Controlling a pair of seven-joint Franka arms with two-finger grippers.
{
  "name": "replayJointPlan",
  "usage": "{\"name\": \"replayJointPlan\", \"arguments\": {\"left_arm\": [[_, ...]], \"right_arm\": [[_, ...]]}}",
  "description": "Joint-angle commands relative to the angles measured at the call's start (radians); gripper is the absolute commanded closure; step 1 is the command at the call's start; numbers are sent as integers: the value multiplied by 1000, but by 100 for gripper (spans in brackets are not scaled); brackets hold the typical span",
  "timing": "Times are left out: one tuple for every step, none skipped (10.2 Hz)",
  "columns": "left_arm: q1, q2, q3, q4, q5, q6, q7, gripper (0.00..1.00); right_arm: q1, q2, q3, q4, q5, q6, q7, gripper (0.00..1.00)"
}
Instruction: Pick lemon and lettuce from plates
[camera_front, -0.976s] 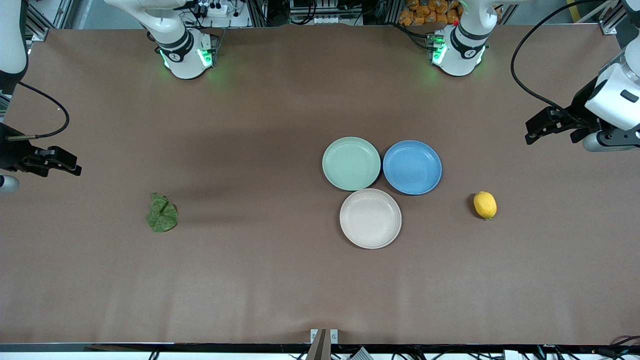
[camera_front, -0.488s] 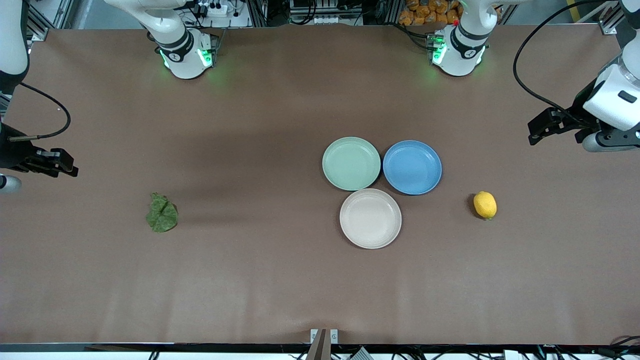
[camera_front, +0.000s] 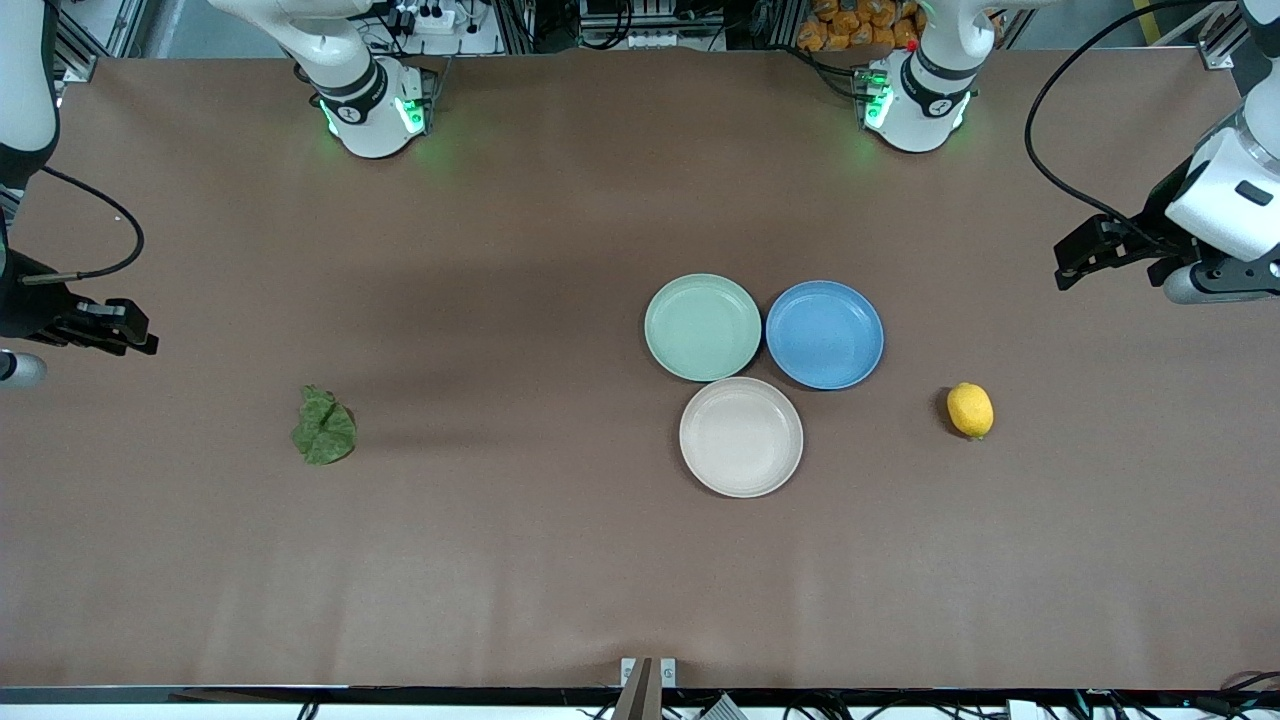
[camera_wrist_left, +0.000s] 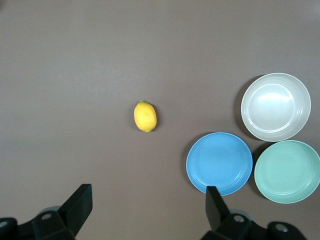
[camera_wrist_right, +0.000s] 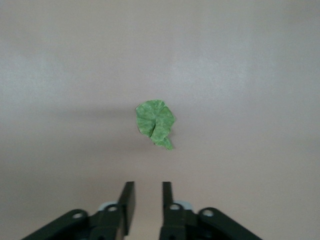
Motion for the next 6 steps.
{"name": "replayJointPlan", "arguments": {"left_arm": [[4, 9, -1, 21, -20, 0, 22, 0], [5, 9, -1, 20, -18, 0, 22, 0], [5, 9, -1, 20, -18, 0, 22, 0], [5, 9, -1, 21, -20, 0, 22, 0], [5, 9, -1, 21, -20, 0, 22, 0], [4, 9, -1, 21, -20, 0, 22, 0]], "right_arm": [[-21, 6, 15, 8, 15, -10, -2, 89], [-21, 9, 15, 8, 15, -10, -2, 97], [-21, 11, 15, 6, 15, -10, -2, 100], [-20, 11, 15, 9, 15, -12, -8, 92], [-21, 9, 15, 15, 4, -10, -14, 73], [-21, 4, 15, 24, 6, -12, -13, 53]]}}
